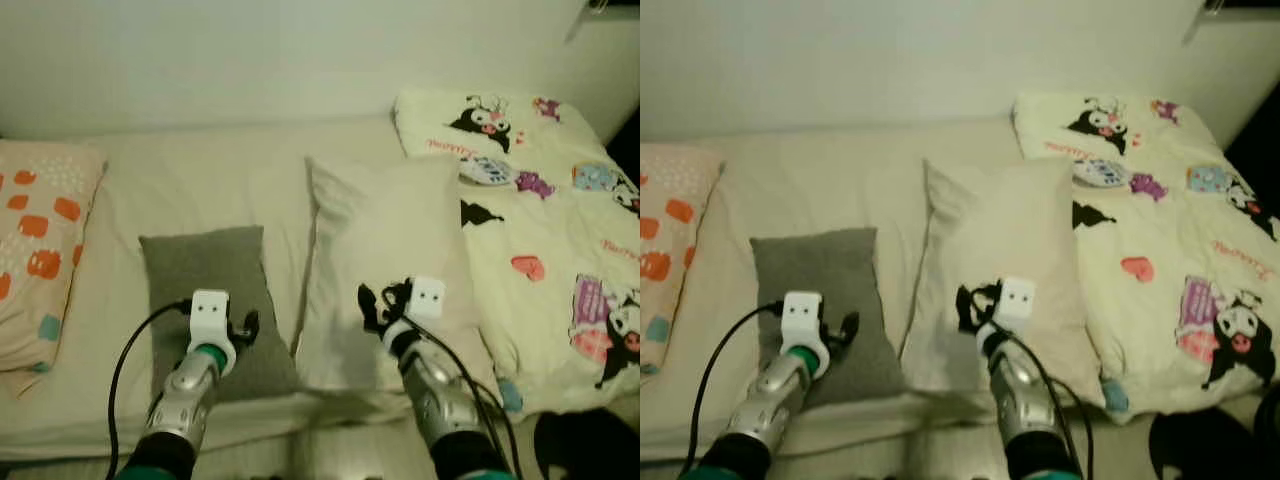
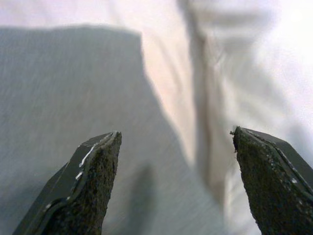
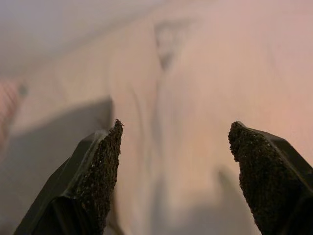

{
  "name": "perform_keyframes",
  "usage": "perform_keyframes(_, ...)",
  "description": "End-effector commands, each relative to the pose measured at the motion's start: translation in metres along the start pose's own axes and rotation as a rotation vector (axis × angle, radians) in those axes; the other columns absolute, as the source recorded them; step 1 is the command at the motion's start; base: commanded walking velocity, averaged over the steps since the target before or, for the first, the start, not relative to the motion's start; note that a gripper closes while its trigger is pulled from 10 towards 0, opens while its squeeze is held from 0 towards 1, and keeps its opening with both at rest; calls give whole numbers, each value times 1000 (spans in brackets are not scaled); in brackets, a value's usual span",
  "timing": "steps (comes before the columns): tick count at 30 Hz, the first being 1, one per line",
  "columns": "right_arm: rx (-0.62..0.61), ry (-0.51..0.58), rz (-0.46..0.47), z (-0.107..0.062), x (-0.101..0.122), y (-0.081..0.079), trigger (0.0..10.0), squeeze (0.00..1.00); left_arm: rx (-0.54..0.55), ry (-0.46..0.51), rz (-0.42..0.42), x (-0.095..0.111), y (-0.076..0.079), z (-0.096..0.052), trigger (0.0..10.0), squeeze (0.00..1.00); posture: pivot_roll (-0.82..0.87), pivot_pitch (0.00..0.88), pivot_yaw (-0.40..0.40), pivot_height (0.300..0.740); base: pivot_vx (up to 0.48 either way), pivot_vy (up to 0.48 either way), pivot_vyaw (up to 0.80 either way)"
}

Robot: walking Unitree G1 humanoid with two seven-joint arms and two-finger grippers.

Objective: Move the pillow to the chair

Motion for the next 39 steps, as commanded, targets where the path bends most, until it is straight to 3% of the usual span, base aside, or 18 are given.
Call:
perform_keyframes(1, -2, -29, 46, -1, -4, 3, 10000, 0, 2, 29, 13, 8, -1, -2, 10000, 0, 29, 26, 70, 740, 0, 0, 0)
perform_keyframes(5, -22, -65, 27, -3, -9, 6, 10000, 0, -12, 60, 47, 16, 2, -4, 10000, 0, 36, 26, 59, 740, 0, 0, 0)
perform_keyframes(6, -52, -25, -38, -8, -7, 6, 10000, 0, -26, 94, 123, 22, 4, -9, 10000, 0, 41, 30, 57, 740, 0, 0, 0)
perform_keyframes(9, -54, 24, -97, -11, -3, 3, 10000, 0, -2, 113, 142, 25, 1, -12, 10000, 0, 43, 36, 61, 740, 0, 0, 0)
perform_keyframes(12, -27, 35, -71, -12, -3, -1, 10000, 0, 48, 140, 151, 28, -3, -13, 10000, 0, 43, 42, 66, 740, 0, 0, 0)
perform_keyframes(16, -93, 31, -47, -10, -3, 7, 10000, 0, 45, 159, 237, 34, 1, -13, 10000, 0, 48, 47, 68, 740, 0, 0, 0)
perform_keyframes(20, -99, 68, -4, -8, 3, 5, 10000, 0, 29, 201, 237, 46, 6, -13, 10000, 0, 47, 49, 72, 740, 0, 0, 0)
perform_keyframes(24, -87, 83, -30, -10, 5, 1, 10000, 0, 23, 241, 214, 55, 5, -18, 10000, 0, 47, 53, 75, 740, 0, 0, 0)
perform_keyframes(28, -110, 83, -104, -11, 6, 3, 10000, 0, 25, 248, 285, 57, 5, -19, 10000, 0, 47, 56, 74, 740, 0, 0, 0)
perform_keyframes(32, -131, 99, -162, -11, 7, 5, 10000, 0, 39, 253, 271, 56, 5, -21, 10000, 0, 45, 56, 78, 740, 0, 0, 0)
perform_keyframes(39, -122, 91, -179, -11, 7, 6, 10000, 0, 23, 235, 270, 54, 7, -22, 10000, 0, 45, 55, 76, 740, 0, 0, 0)
Point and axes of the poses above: a point about 5 cm out from each wrist's last joint towards the gripper, its own z axis pointing out of the wrist towards the gripper, its own x axis along the axis of the wrist's last joint, y = z × x, the point moved 2 cm from there along z, pointing out of the wrist towards the gripper, and after that the axes turned 13 degrees about z, right-handed, at the moved point
